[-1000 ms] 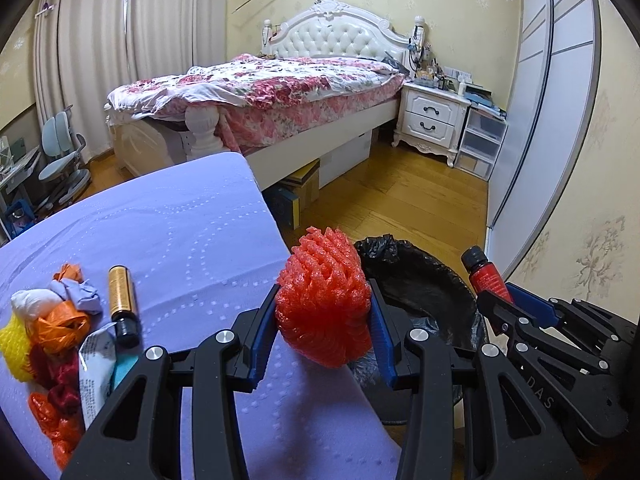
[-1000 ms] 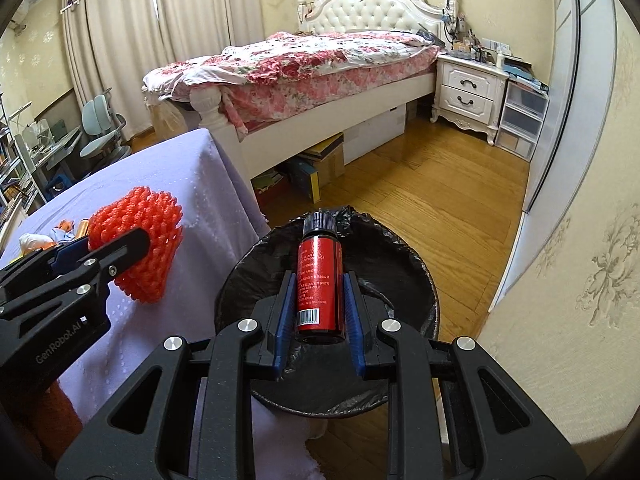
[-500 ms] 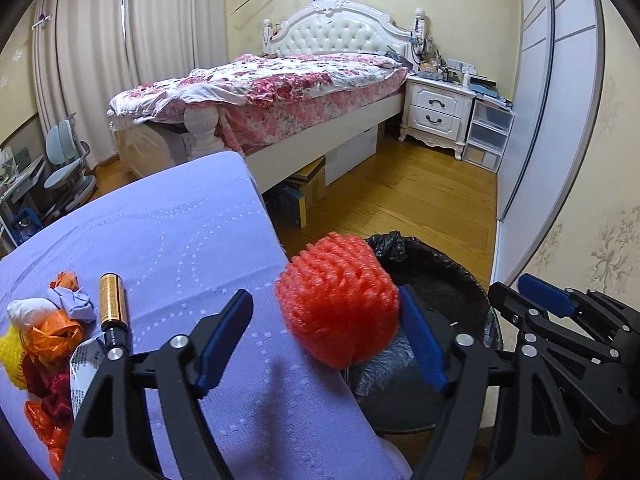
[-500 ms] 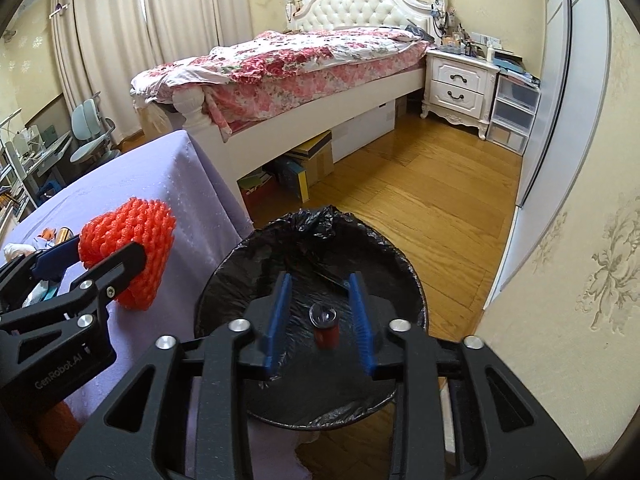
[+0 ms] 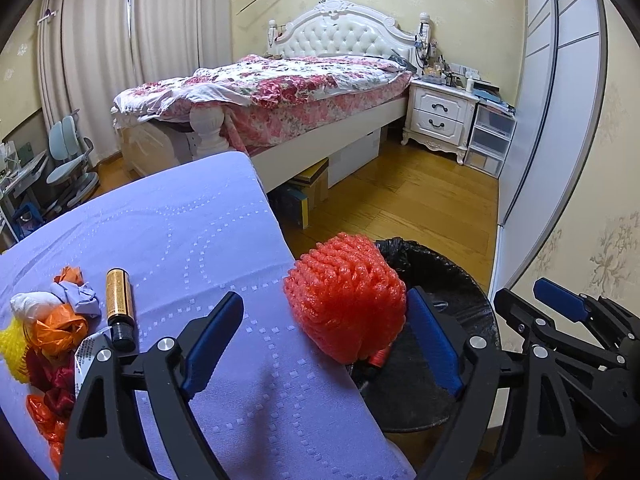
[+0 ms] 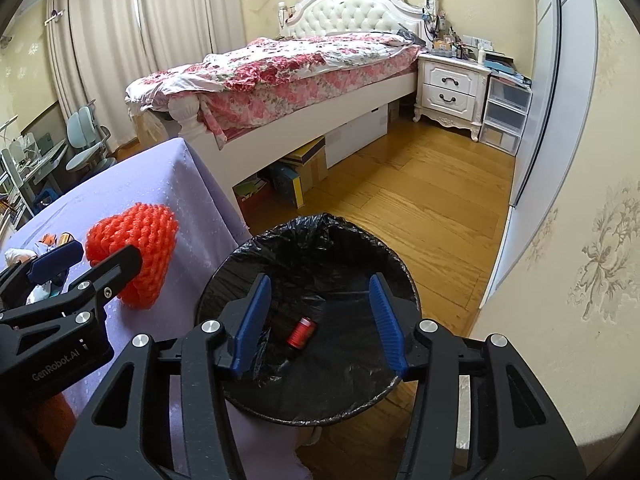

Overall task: Collect trash
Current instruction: 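Open the right tool to drop the spray can while the left tool drops the mesh net, then move both open tools back over the remaining trash on the table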

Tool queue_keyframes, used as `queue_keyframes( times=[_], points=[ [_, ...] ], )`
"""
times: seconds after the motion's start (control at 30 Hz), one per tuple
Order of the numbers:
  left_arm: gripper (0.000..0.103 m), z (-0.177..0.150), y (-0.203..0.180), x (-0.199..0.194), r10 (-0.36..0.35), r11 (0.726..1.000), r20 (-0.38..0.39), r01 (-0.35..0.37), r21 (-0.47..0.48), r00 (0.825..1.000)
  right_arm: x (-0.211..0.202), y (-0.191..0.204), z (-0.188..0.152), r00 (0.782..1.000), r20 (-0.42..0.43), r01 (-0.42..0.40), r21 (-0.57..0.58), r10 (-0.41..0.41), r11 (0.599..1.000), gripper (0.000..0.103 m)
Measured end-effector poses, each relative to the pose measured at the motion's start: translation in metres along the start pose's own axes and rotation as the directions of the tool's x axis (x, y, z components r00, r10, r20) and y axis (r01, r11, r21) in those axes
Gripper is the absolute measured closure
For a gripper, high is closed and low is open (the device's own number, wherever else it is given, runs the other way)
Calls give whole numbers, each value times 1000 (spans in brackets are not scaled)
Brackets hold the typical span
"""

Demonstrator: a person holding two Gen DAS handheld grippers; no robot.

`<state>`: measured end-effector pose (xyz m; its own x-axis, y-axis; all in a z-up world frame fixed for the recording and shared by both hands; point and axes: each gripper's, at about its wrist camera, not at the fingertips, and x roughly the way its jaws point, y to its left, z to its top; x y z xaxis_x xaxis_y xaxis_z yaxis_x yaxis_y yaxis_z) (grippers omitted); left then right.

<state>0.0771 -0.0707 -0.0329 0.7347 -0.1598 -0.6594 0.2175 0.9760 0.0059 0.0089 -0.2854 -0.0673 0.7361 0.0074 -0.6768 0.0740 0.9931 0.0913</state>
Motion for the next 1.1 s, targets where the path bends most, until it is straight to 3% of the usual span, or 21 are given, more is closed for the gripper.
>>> queue_keyframes(
  times=[0.57,0.93,1.1],
  points=[
    [17,5,-2,-7,6,1000,13,-6,1,1000,-8,-13,1,1000,13,20,29,-20,999,53],
    [17,-2,22,-27,58,998,-6,-58,-17,998,-14,4,-1,1000,15,-6,2,6,1000,53],
    [17,-11,45,-46,113,993,1,-113,-36,994,-21,21,-6,999,11,-33,-20,33,999,53]
  ],
)
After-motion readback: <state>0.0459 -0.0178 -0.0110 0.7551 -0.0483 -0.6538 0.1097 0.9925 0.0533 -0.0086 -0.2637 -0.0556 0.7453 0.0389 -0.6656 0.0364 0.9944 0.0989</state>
